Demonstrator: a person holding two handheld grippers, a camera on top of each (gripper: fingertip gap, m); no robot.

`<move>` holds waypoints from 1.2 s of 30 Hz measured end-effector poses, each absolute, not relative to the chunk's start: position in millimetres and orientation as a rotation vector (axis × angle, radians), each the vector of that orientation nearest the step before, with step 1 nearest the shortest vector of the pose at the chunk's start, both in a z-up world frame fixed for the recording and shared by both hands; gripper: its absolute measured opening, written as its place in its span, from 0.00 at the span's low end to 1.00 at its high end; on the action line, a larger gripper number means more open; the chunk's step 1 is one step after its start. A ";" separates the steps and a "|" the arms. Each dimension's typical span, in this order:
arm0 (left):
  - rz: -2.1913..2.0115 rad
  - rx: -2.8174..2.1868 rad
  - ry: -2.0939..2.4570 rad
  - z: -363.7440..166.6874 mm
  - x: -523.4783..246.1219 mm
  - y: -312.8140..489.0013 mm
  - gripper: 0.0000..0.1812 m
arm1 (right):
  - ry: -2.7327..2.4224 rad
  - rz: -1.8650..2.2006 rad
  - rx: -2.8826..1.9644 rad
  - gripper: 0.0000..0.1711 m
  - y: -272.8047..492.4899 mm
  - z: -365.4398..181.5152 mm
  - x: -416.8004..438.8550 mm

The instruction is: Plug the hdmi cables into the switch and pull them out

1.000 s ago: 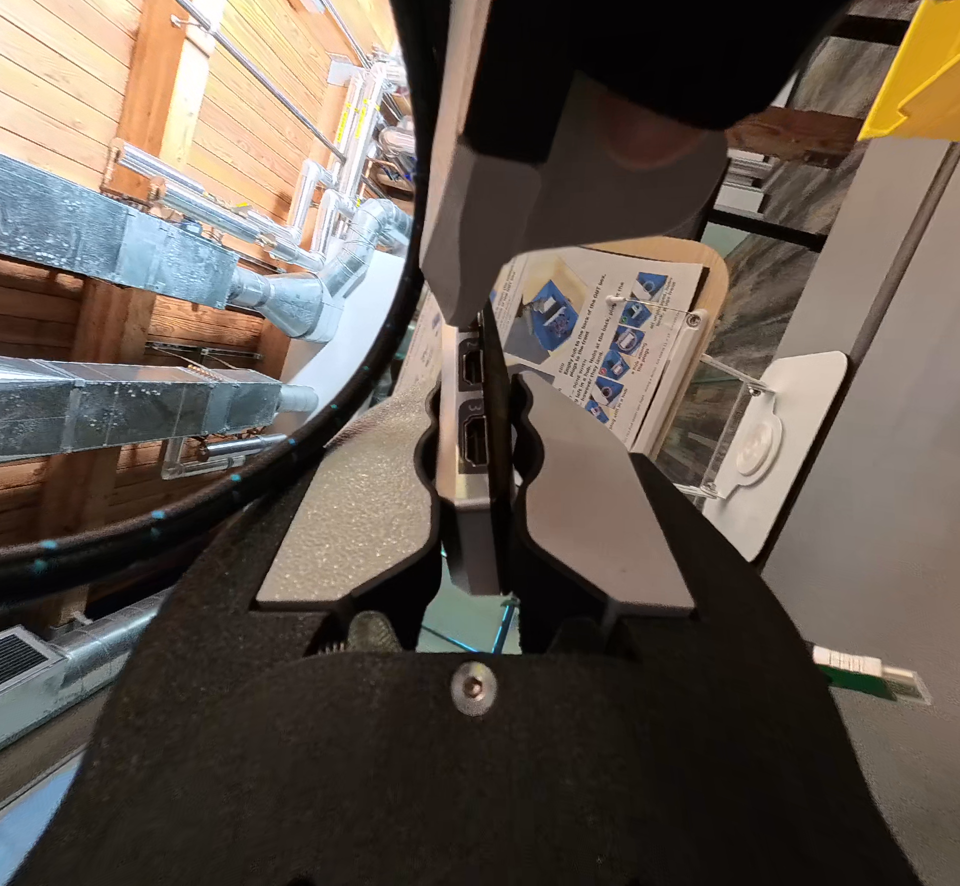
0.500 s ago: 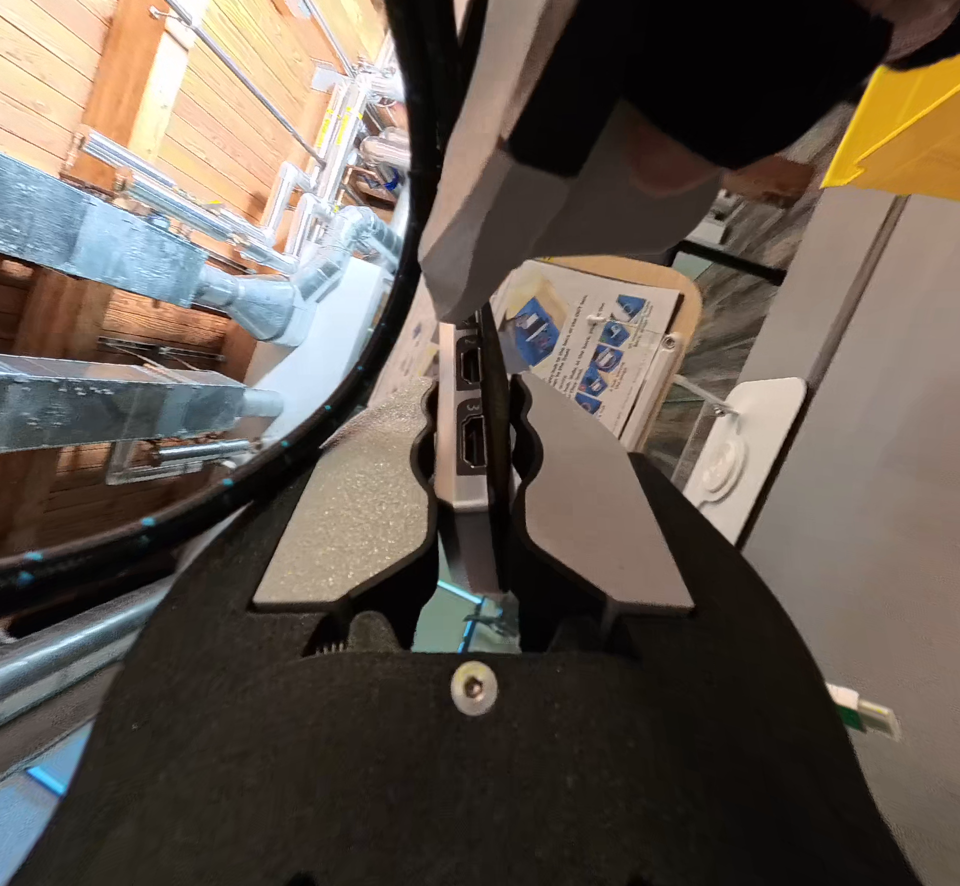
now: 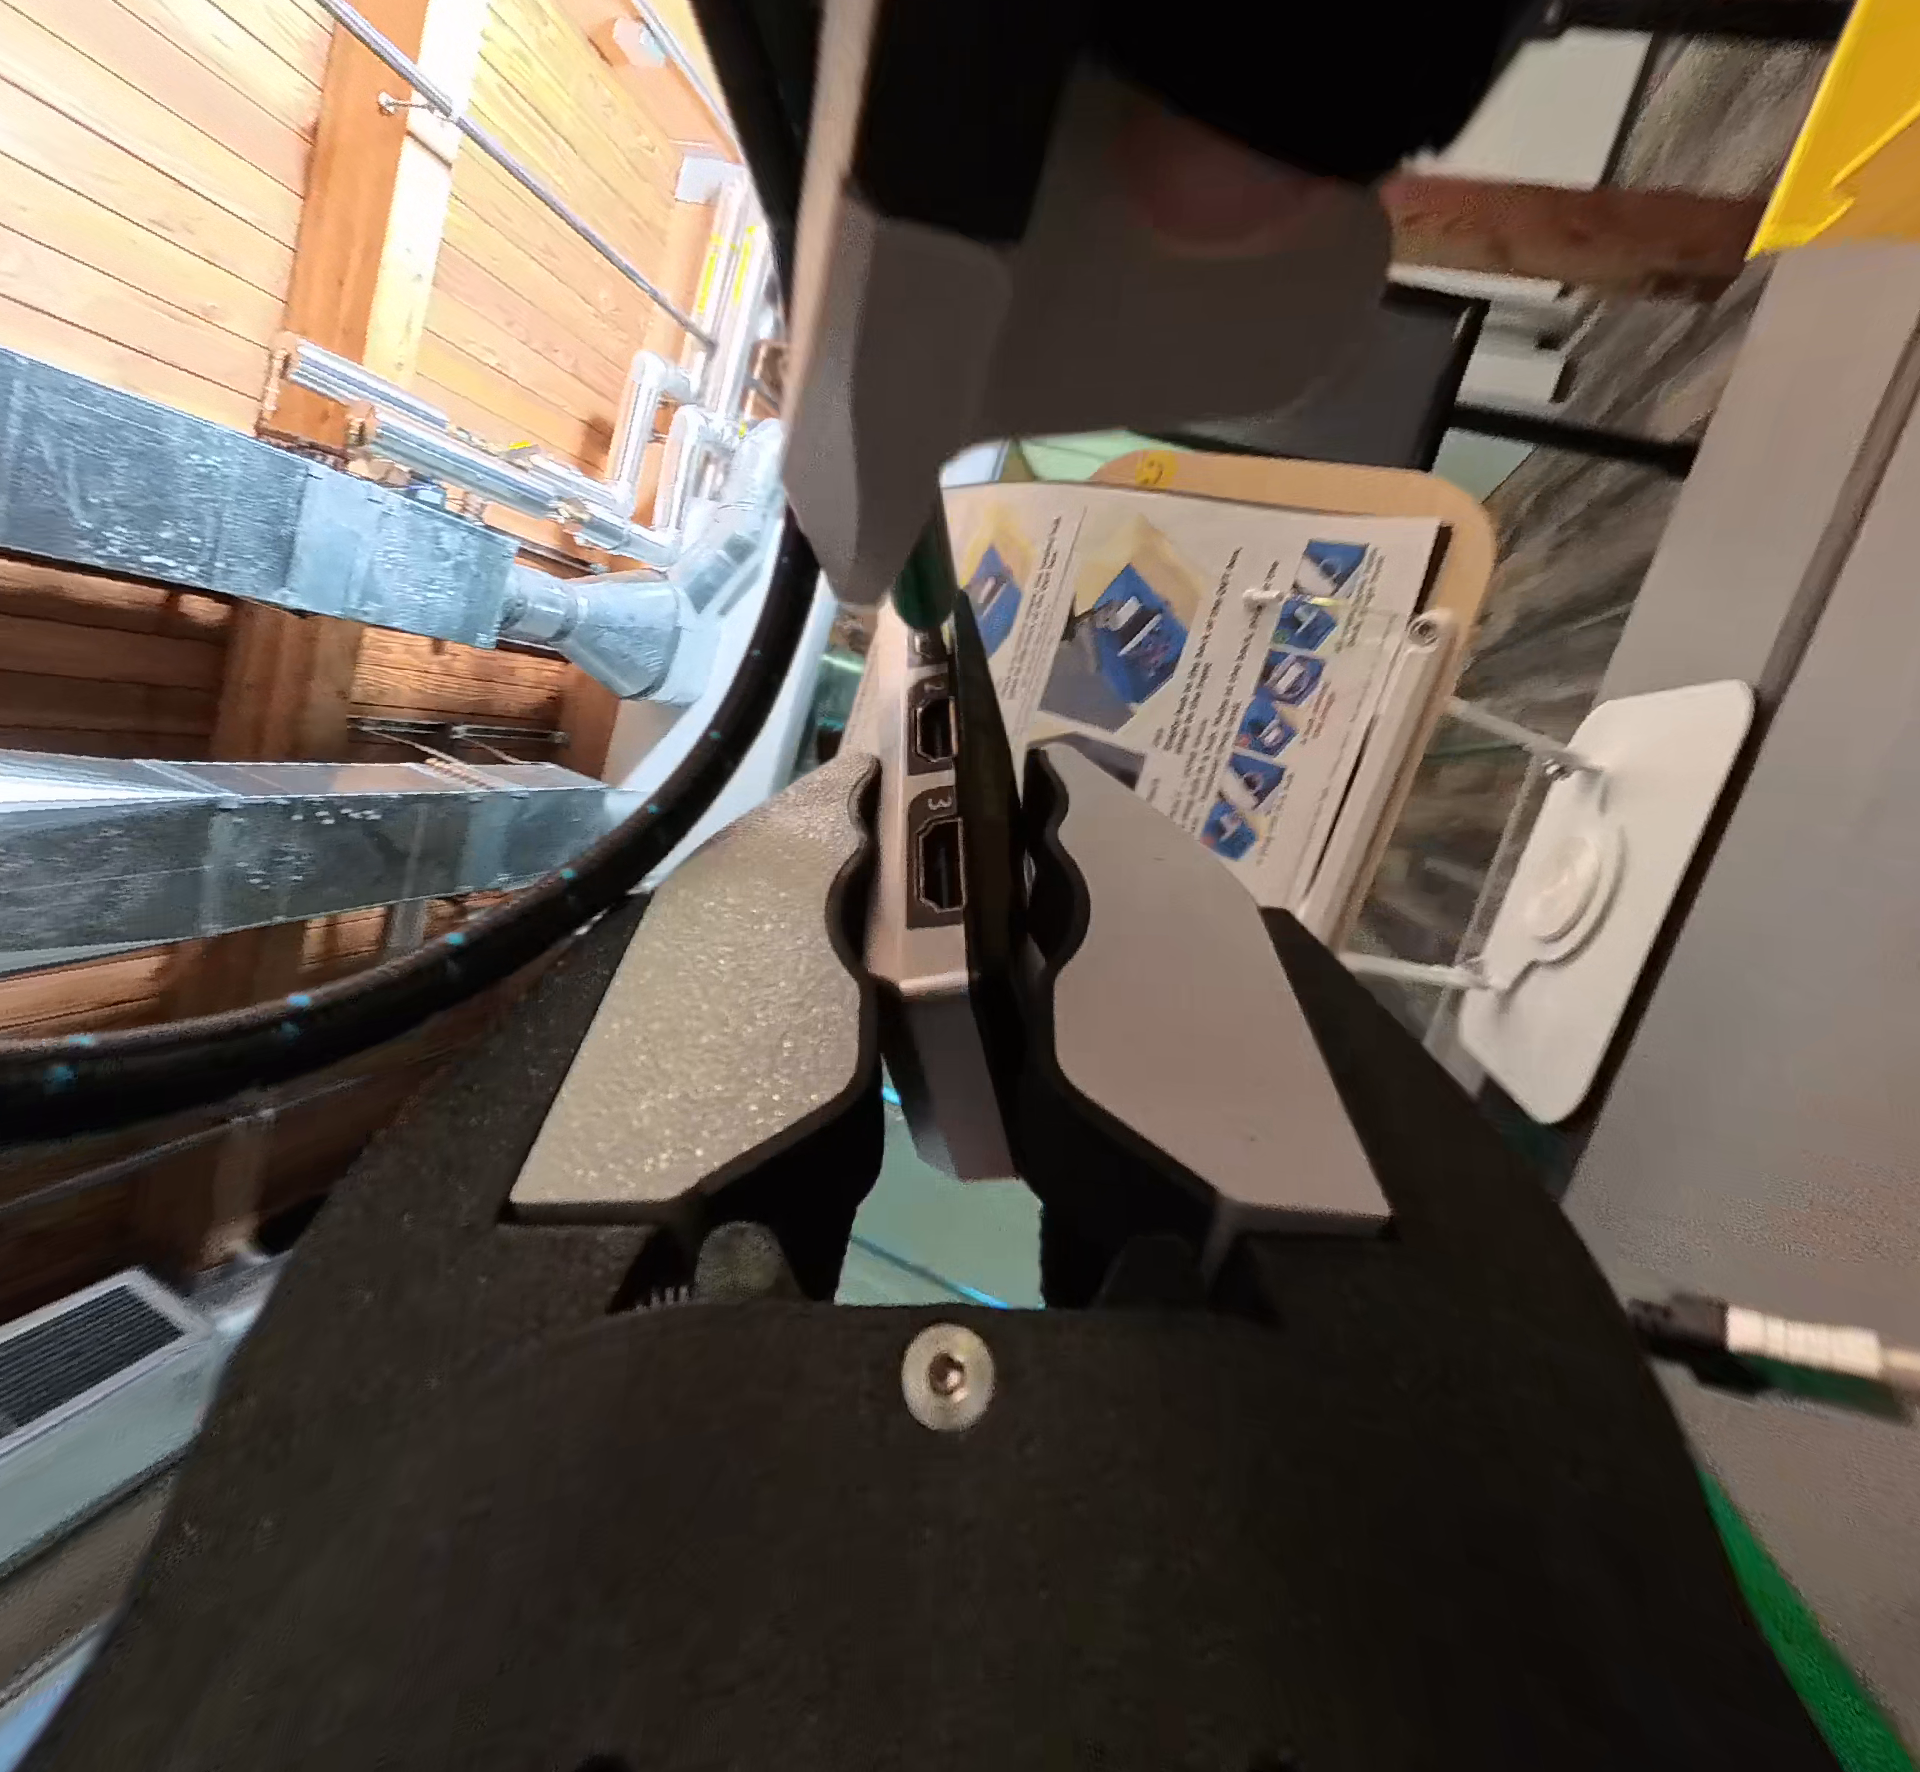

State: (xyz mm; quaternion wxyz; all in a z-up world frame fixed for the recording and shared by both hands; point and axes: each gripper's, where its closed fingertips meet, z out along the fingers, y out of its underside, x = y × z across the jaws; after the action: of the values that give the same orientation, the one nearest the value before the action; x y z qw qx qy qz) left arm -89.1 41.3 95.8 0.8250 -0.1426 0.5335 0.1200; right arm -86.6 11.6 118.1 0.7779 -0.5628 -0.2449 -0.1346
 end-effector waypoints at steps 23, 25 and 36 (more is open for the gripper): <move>0.268 -0.346 1.186 93.3 -88.5 50.6 0.13 | -0.467 -0.086 -1.282 0.08 15.3 114.3 -84.3; 0.278 -0.336 1.185 90.8 -87.0 51.2 0.14 | -0.488 -0.146 -1.319 0.11 16.4 112.8 -80.7; 0.283 -0.343 1.174 92.0 -88.2 57.6 0.14 | -0.517 -0.054 -1.450 0.14 15.9 105.8 -77.9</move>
State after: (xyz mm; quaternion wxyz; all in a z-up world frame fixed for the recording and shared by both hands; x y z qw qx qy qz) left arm -88.2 57.6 92.0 0.8093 -0.1607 0.5492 0.1323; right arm -77.9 15.9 105.8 0.7177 -0.6554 -0.2338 -0.0244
